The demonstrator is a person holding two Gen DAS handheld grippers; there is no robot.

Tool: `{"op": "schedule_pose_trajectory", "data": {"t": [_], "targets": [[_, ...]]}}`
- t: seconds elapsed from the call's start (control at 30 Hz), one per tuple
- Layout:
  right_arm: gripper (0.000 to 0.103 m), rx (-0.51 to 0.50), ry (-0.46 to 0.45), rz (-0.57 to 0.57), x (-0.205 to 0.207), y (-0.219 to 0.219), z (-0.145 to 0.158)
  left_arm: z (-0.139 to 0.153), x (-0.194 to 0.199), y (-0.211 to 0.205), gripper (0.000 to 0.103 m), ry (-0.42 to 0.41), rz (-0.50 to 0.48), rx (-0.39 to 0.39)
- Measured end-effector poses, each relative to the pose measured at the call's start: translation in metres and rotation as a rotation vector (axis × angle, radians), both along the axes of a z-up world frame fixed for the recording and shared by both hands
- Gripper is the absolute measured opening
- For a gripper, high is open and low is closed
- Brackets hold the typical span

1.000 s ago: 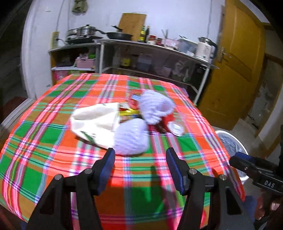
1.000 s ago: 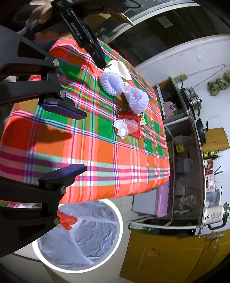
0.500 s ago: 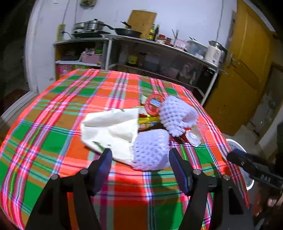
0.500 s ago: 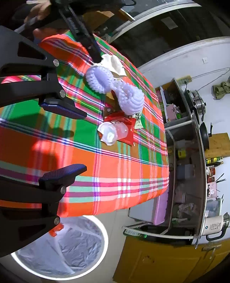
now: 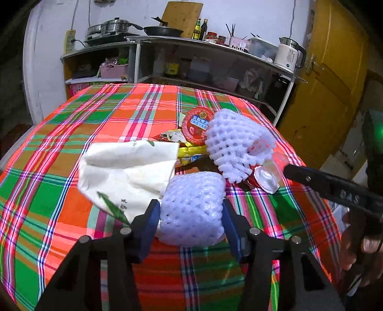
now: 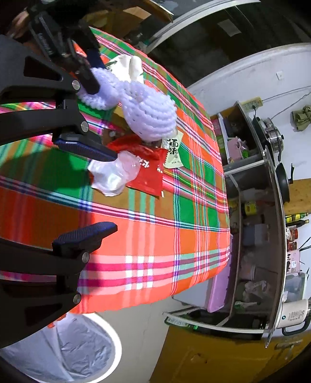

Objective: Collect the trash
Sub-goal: 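Move both tools back over the table toward the foam nets and cup, then grasp the white foam net with the left gripper while the right gripper grasps the clear cup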

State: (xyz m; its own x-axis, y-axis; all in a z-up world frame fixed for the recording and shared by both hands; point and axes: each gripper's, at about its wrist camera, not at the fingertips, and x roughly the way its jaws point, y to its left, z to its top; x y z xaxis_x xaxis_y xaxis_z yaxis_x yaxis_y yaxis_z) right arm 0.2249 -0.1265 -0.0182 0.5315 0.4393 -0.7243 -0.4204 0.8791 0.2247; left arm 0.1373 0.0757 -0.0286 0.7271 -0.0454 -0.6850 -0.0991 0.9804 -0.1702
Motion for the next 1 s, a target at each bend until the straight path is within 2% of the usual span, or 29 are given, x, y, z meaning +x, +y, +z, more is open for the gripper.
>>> {"op": "schedule_pose_trajectory", "data": {"t": [0.17, 0.27, 0.37, 0.77, 0.8, 1.0], "targets": [[0.053, 0.003, 0.006, 0.022, 0.011, 0.012, -0.004, -0.001, 0.000, -0.001, 0.048, -0.009, 0.003, 0.013], [0.046, -0.010, 0.011, 0.042, 0.014, 0.020, -0.007, -0.002, 0.000, -0.001, 0.047, -0.011, 0.002, 0.015], [0.034, -0.026, 0.004, 0.052, 0.015, 0.027, -0.008, -0.002, 0.000, -0.001, 0.047, -0.012, 0.001, 0.017], [0.034, -0.037, -0.042, 0.053, -0.004, 0.023, 0.004, 0.003, -0.006, -0.003, 0.038, -0.013, 0.007, 0.023], [0.034, -0.035, -0.044, 0.052, -0.007, 0.021, 0.005, 0.004, -0.007, -0.003, 0.034, -0.015, 0.005, 0.024], [0.034, -0.027, -0.052, 0.044, -0.024, 0.010, 0.009, 0.008, -0.014, -0.010, 0.024, -0.016, -0.007, 0.030]]}}
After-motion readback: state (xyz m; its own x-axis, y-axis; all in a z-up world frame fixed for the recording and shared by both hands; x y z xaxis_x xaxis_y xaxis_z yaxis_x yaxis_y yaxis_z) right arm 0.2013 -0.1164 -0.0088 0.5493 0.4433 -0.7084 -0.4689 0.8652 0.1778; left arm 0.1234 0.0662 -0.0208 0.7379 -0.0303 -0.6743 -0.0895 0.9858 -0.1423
